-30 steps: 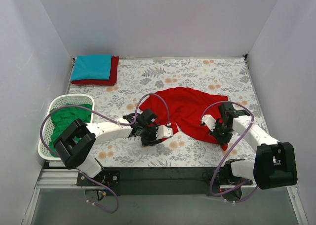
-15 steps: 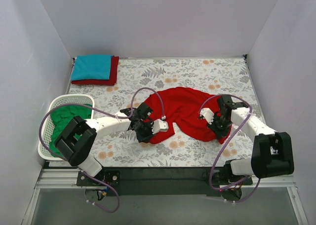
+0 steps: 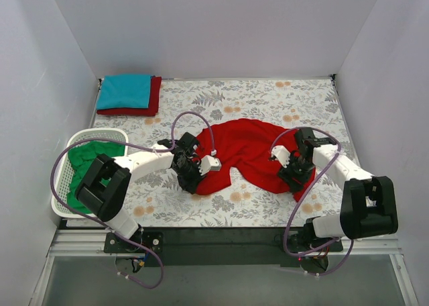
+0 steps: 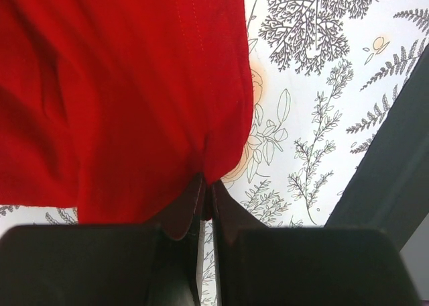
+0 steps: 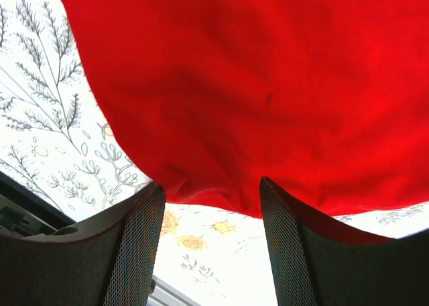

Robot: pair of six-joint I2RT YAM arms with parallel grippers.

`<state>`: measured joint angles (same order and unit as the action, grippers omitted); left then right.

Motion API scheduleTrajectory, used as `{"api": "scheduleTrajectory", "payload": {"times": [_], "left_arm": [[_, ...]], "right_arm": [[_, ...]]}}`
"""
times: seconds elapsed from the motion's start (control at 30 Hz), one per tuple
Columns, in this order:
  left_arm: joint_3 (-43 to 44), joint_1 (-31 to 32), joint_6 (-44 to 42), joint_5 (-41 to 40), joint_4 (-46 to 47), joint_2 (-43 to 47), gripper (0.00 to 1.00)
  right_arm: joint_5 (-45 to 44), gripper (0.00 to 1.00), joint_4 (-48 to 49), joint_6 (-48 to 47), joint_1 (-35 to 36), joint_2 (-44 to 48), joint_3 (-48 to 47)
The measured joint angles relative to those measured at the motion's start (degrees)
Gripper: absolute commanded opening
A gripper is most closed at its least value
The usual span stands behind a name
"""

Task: Fold and stack the t-shirts
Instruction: Flatten the tshirt out

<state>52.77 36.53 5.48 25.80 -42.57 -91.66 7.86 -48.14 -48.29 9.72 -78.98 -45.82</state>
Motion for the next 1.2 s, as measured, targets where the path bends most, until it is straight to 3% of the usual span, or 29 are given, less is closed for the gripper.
{"api": "scheduleTrajectory", "payload": {"times": [0.13, 0.4, 0.57, 0.77, 1.2], "left_arm": [[0.4, 0.0, 0.4, 0.2, -0.2, -1.4, 0.00], [1.1, 0.0, 0.4, 0.3, -0.9, -2.6, 0.00], [1.1, 0.0, 0.5, 0.3, -1.0, -2.6, 0.00], [1.1, 0.0, 0.9, 0.3, -0.9, -2.6, 0.00], [1.1, 0.0, 1.6, 0.2, -0.9, -2.6, 0.00]], "right_arm": [[-0.3, 0.54, 0.1, 0.0, 0.0, 0.9, 3.4], [-1.6, 0.55, 0.0, 0.3, 0.0, 7.3, 8.5], [-3.3, 0.65, -1.5, 0.5, 0.0, 10.0, 9.3], [-4.2, 0.59, -2.8, 1.0, 0.1, 12.8, 9.3], [-4.8, 0.59, -1.7, 1.6, 0.6, 7.2, 10.4]]}}
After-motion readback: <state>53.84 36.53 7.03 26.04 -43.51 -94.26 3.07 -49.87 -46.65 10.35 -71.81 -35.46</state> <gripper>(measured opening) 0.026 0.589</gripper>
